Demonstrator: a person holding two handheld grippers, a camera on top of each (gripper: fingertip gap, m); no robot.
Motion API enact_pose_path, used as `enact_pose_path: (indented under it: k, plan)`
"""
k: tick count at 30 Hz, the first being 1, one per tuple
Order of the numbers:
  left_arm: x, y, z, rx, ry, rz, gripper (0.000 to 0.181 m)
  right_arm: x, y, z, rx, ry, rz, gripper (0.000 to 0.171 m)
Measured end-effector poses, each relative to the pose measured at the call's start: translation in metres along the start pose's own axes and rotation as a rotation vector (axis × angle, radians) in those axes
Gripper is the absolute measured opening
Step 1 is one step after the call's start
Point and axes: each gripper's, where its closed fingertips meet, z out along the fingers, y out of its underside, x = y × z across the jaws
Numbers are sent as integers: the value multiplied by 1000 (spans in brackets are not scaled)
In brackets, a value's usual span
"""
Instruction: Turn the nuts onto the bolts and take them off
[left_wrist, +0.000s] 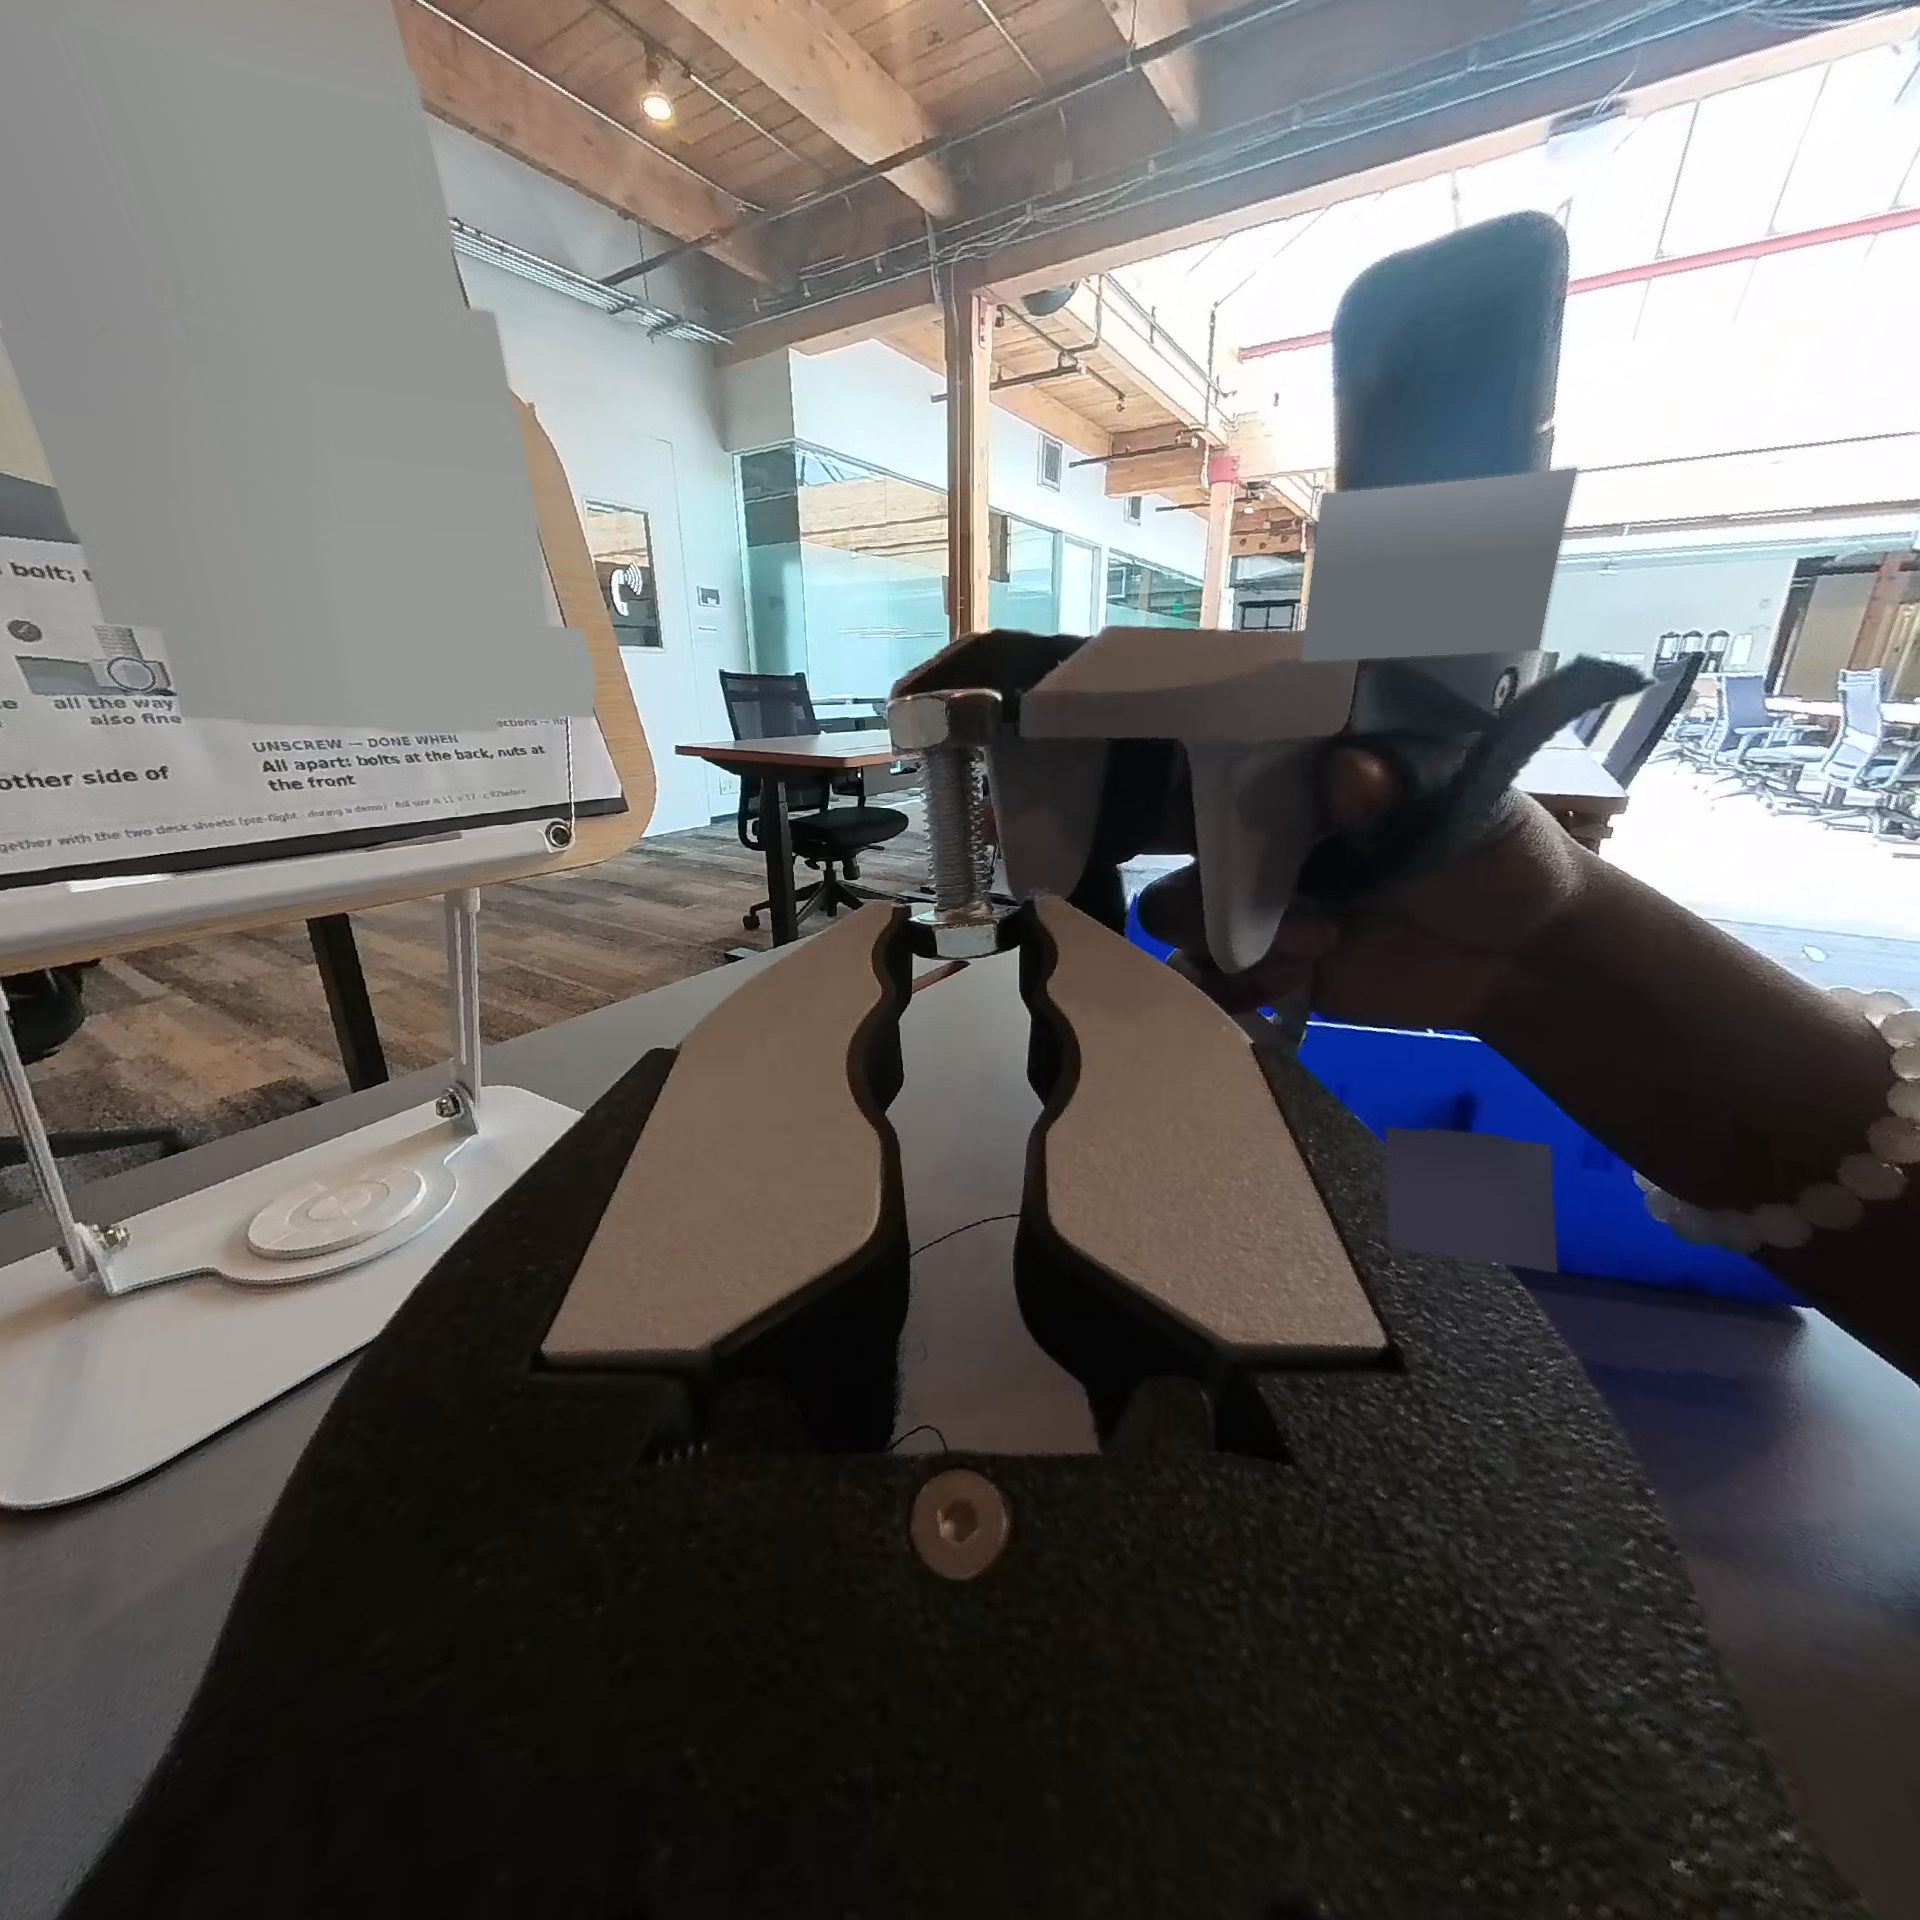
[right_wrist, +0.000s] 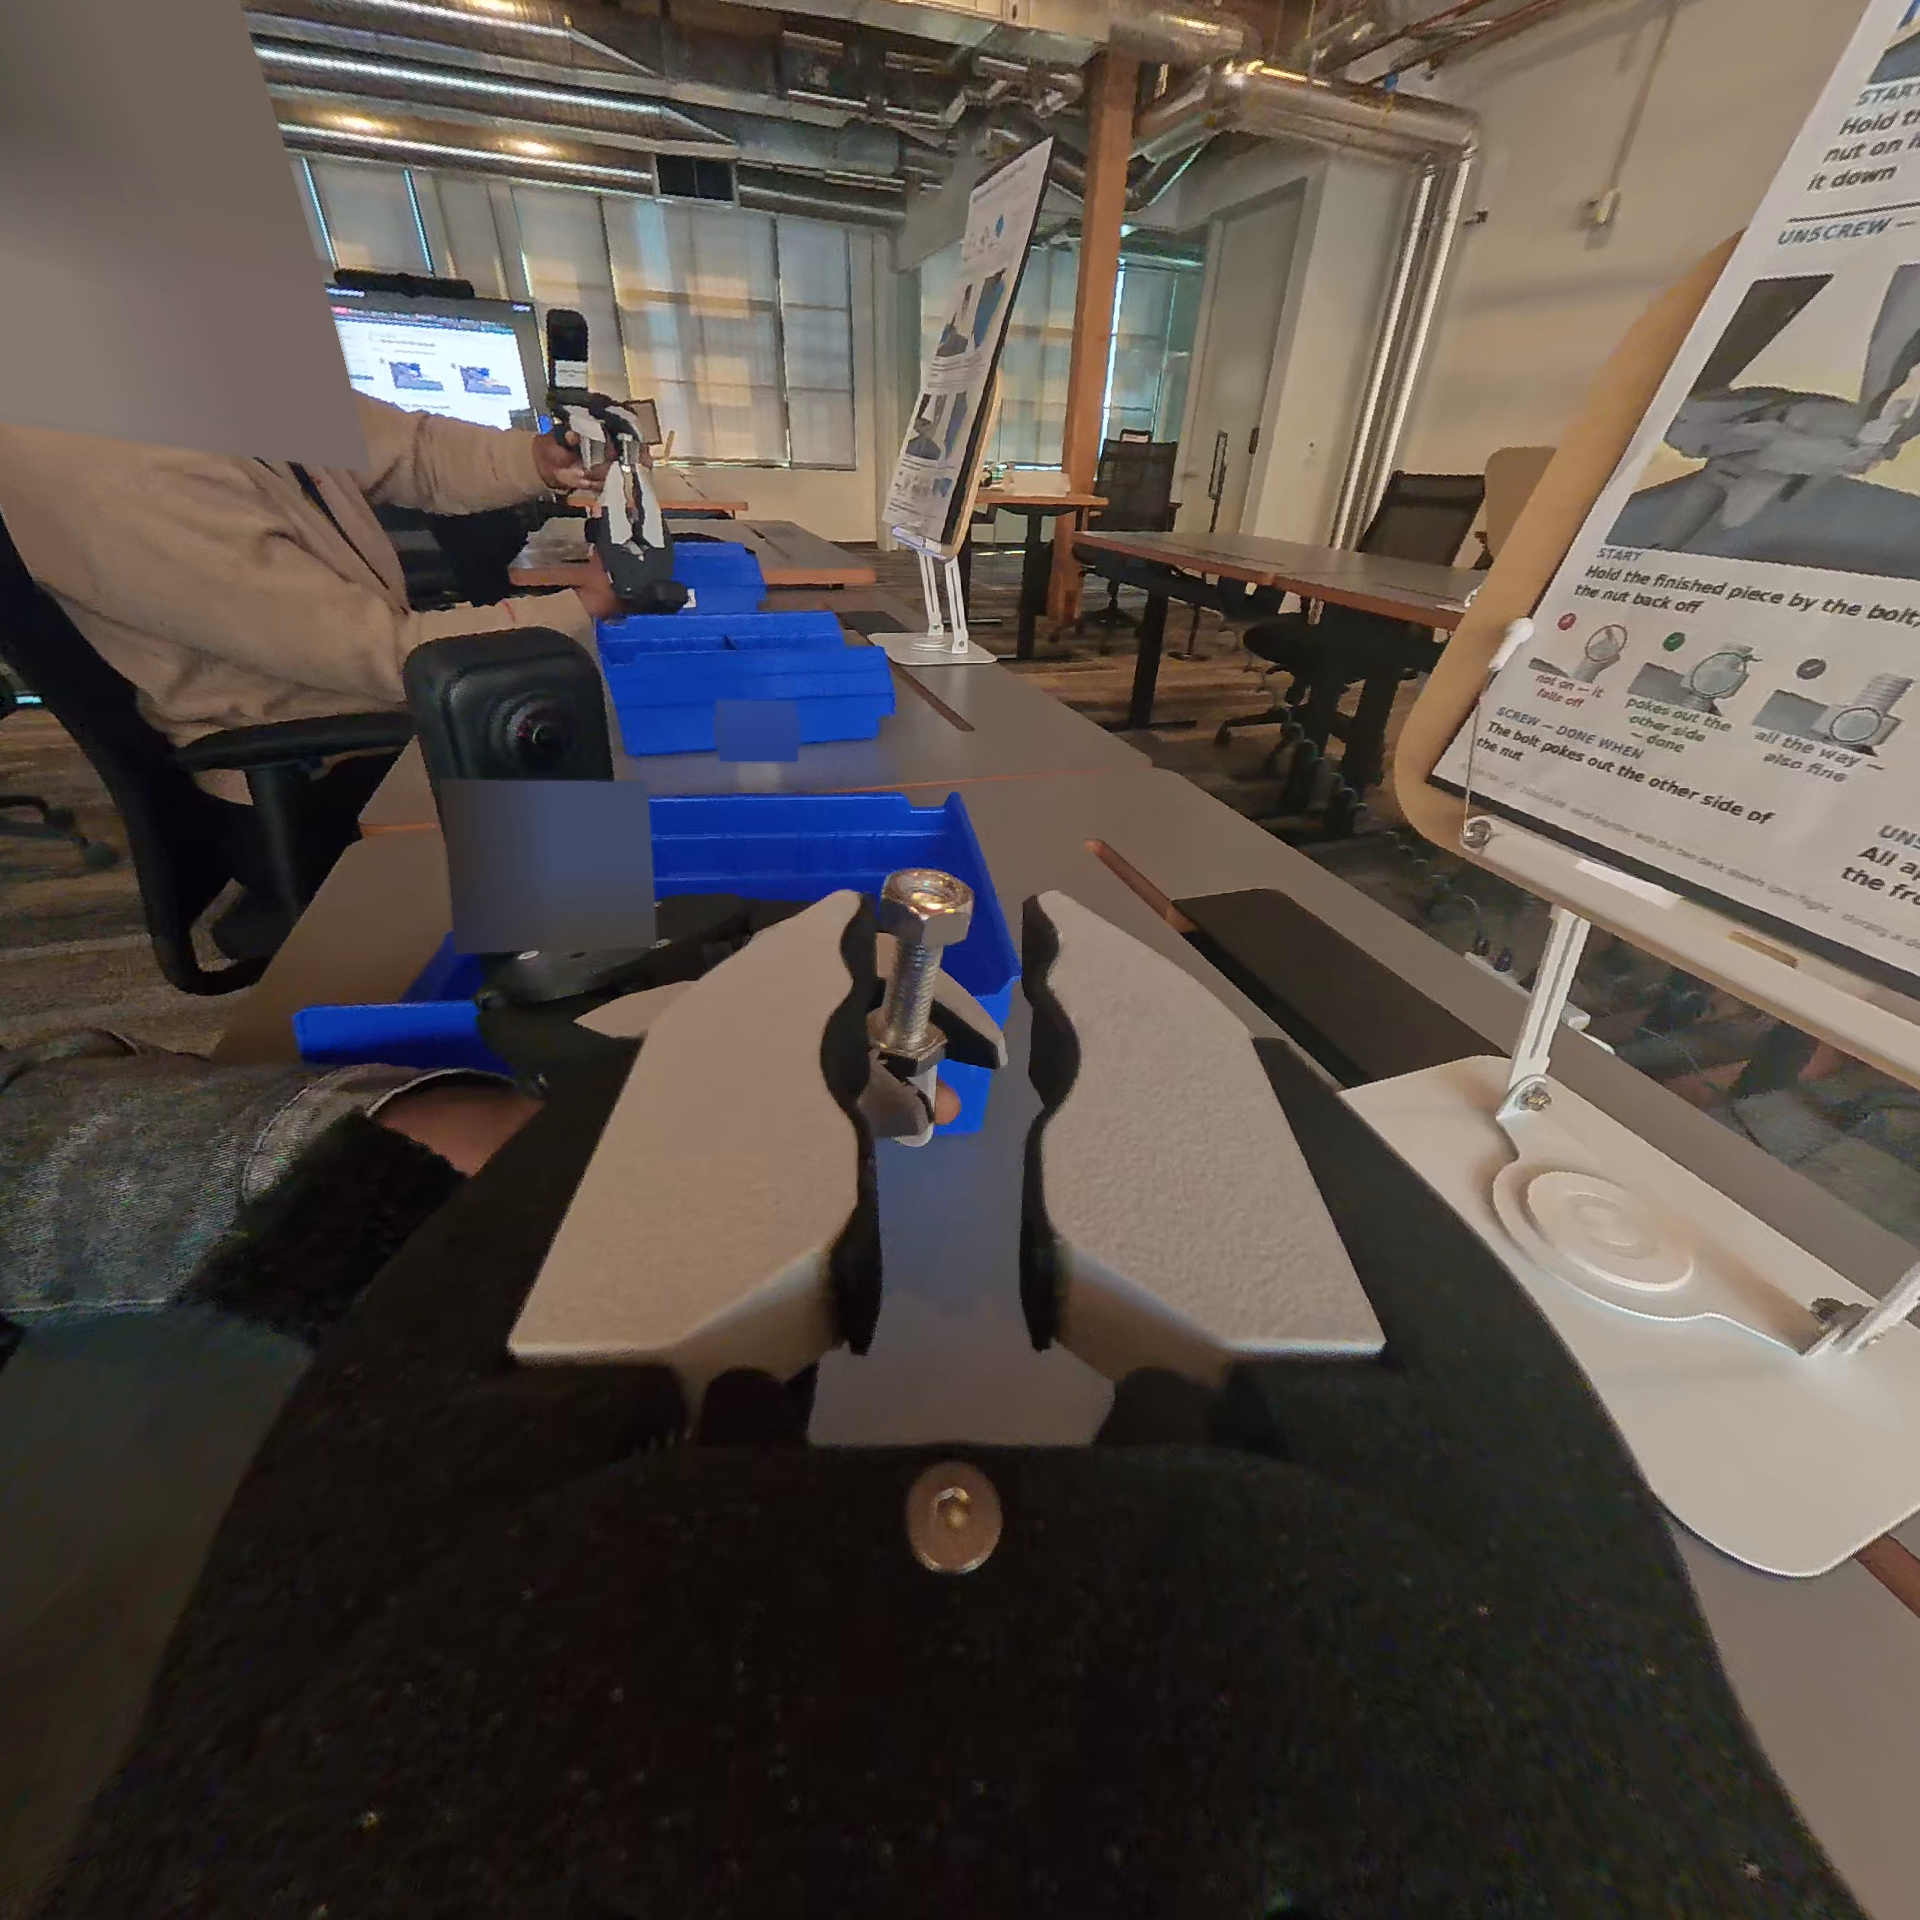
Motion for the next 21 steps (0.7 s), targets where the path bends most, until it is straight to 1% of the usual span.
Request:
enact_pose_path:
  k: [21]
  plan:
    - [-2,2,0,-11,0,-2,20,-1,3,2,-9,-4,8,25]
